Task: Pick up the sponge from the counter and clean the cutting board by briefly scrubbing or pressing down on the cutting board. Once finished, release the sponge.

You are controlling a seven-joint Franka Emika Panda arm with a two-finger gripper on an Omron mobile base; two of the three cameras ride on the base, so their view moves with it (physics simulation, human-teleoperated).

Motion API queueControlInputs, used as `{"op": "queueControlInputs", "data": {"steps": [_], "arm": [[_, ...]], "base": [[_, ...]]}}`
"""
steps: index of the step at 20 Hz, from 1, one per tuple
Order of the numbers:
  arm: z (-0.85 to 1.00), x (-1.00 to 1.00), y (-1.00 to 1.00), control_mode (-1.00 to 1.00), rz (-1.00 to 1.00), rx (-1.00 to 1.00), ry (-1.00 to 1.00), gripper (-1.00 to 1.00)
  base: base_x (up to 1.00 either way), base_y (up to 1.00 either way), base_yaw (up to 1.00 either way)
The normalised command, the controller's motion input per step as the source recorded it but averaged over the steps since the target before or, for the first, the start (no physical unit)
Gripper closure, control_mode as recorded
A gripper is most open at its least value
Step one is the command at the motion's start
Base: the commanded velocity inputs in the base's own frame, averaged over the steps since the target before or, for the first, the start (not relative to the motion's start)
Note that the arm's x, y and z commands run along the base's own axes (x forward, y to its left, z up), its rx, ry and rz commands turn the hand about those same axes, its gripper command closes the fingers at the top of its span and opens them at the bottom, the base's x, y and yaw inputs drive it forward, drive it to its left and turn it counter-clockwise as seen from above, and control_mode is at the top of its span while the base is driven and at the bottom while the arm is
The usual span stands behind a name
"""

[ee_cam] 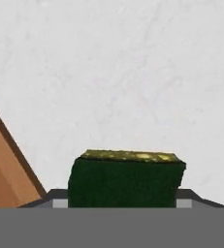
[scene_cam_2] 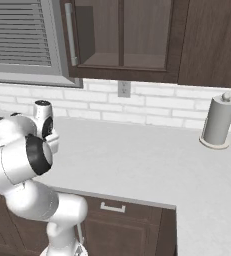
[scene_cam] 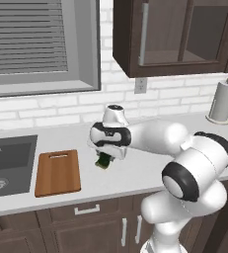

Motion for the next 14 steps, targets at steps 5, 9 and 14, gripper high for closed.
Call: {"op": "queueControlInputs", "data": {"steps": [5, 9, 14], "arm": [[0.92, 0.0, 0.12, -1.0, -0.4, 0.01, 0.29, 1.0], [0.81, 0.0, 0.26, -1.0, -0.23, 0.02, 0.47, 1.0], [0.05, 0.0, 0.78, -1.0, -0.31, -0.01, 0.28, 1.0]], "base": [[0.0, 0.0, 0.0], [0.0, 0.0, 0.0], [0.0, 0.0, 0.0]]}}
